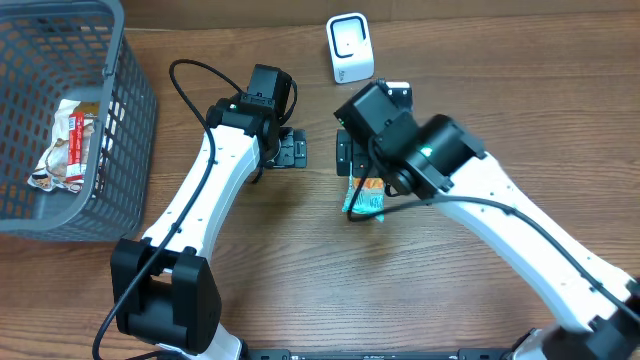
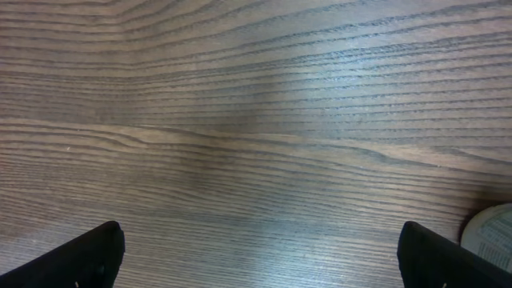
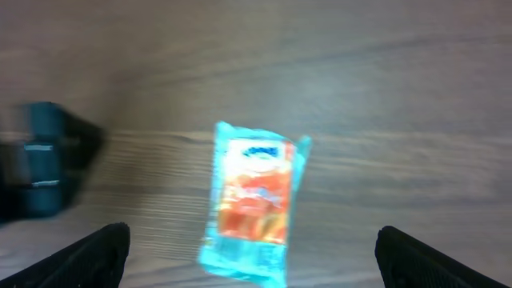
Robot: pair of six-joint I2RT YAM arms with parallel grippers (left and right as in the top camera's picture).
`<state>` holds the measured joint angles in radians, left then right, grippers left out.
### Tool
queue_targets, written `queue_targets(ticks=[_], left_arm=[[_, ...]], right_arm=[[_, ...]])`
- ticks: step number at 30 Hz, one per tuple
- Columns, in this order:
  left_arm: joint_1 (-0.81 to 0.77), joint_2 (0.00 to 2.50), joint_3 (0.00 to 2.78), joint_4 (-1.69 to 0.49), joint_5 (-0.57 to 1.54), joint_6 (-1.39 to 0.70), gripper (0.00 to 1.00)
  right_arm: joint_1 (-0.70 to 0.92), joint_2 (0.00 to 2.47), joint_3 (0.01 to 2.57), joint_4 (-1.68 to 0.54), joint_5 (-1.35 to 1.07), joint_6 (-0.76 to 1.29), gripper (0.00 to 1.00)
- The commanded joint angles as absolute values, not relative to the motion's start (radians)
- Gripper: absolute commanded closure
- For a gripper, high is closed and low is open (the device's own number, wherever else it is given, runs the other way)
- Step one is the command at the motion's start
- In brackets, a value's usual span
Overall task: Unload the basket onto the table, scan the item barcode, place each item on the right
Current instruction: 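Reach the right gripper over the Kleenex pack, then lower and close the right gripper on the Kleenex pack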
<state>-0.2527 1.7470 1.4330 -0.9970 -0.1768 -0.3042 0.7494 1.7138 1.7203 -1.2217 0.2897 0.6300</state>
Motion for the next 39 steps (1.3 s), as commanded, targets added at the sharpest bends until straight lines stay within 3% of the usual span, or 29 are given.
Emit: queue_targets(ticks=[1, 7, 8, 9, 10, 12, 13, 24, 39], left_arm=[[-0.248, 1.745, 1.431, -0.992, -0.183, -0.293, 0.01], [-0.248, 1.745, 1.431, -0.992, -0.183, -0.292, 0.00], [-0.248, 1.745, 1.431, -0.992, -0.183, -0.293, 0.00], [-0.248, 1.745, 1.431, -0.992, -0.183, -0.292, 0.00], [-0.248, 1.745, 1.431, -0.992, -0.183, -0.292, 0.00], [-0.248, 1.745, 1.431, -0.992, -0.183, -0.293, 0.00], [-0.248, 1.745, 1.431, -0.992, -0.183, -0.293, 0.00], [-0.248, 1.745, 1.431, -0.990, -0.183, -0.293, 0.00], [-0.248, 1.745, 1.431, -0.990, -0.183, -0.293, 0.00]], right_arm=[[0.777, 1.813, 1.729, -1.238, 0.372, 0.662, 0.00], [0.825, 1.858, 1.729, -1.140, 0.355, 0.628, 0.00], [0.825, 1.858, 1.729, -1.127, 0.354, 0.624, 0.06], [0.825, 1.858, 1.729, -1.119, 0.355, 0.624, 0.33], [0.825, 1.858, 1.729, -1.114, 0.354, 0.625, 0.48], [0.826, 1.858, 1.729, -1.108, 0.354, 0.658, 0.73], [0.827, 1.858, 1.729, -1.104, 0.354, 0.691, 0.79], [0.891, 1.862, 1.719, -1.106, 0.479, 0.719, 0.70], [0.909, 1.963, 1.716, -1.162, 0.512, 0.718, 0.65]])
